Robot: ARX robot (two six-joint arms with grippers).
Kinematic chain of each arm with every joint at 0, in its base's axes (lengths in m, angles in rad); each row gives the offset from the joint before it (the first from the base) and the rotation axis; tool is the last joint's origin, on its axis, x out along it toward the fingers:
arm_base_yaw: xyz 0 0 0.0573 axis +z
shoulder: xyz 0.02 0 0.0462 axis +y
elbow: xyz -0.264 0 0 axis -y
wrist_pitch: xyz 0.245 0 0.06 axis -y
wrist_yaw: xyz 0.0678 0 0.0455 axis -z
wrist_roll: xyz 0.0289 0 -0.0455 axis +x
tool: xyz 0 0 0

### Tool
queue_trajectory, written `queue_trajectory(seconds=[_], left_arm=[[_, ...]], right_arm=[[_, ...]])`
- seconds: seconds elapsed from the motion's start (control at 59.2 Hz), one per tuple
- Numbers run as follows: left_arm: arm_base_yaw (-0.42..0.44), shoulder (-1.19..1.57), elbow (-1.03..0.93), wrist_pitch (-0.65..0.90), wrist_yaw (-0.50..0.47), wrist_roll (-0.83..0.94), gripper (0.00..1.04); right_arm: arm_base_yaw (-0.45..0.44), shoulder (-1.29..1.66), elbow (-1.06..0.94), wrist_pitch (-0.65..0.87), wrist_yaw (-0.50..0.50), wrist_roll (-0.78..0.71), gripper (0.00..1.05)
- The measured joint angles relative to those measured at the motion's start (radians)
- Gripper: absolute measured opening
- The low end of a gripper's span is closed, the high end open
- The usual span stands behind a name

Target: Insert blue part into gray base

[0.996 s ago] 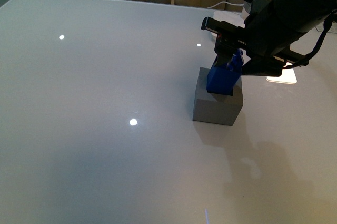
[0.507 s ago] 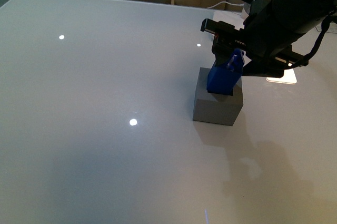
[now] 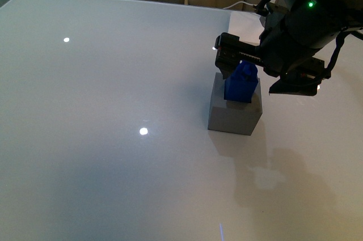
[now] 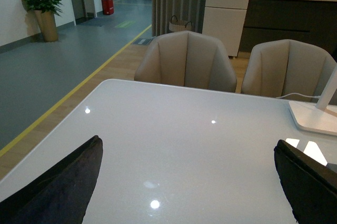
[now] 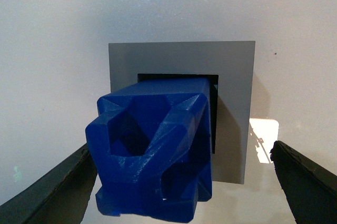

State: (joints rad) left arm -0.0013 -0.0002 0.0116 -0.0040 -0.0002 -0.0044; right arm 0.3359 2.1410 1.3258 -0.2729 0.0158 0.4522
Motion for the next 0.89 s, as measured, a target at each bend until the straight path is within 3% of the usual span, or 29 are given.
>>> queue_trajectory(seconds=[0.253,0.439,0.507,0.608,0.659,0.895], left_arm=[[0.000,0.000,0.000,0.000,0.000,0.000,0.97],[0.000,0.000,0.000,0.000,0.000,0.000,0.97],[0.000,0.000,0.000,0.000,0.001,0.000,0.97],[0.000,0.000,0.000,0.000,0.000,0.000,0.97],[0.000,0.000,0.000,0.000,0.000,0.000,0.97],[0.000,0.000,0.000,0.000,0.000,0.000,0.97]], right_arm=[[-0.012,-0.132,-0.091,0.073,-0.030,-0.001,0.96],[-0.036,-0.415,-0.332,0.274,0.097,-0.092,0.94],[-0.047,-0.478,-0.508,0.677,0.228,-0.225,0.82],[-0.082,-0.534,-0.729,1.126,0.226,-0.362,0.64],[-0.101,-0.569,-0.804,1.252,0.213,-0.389,0.56],[-0.173,-0.762,-1.015,1.331,0.143,-0.435,0.13]])
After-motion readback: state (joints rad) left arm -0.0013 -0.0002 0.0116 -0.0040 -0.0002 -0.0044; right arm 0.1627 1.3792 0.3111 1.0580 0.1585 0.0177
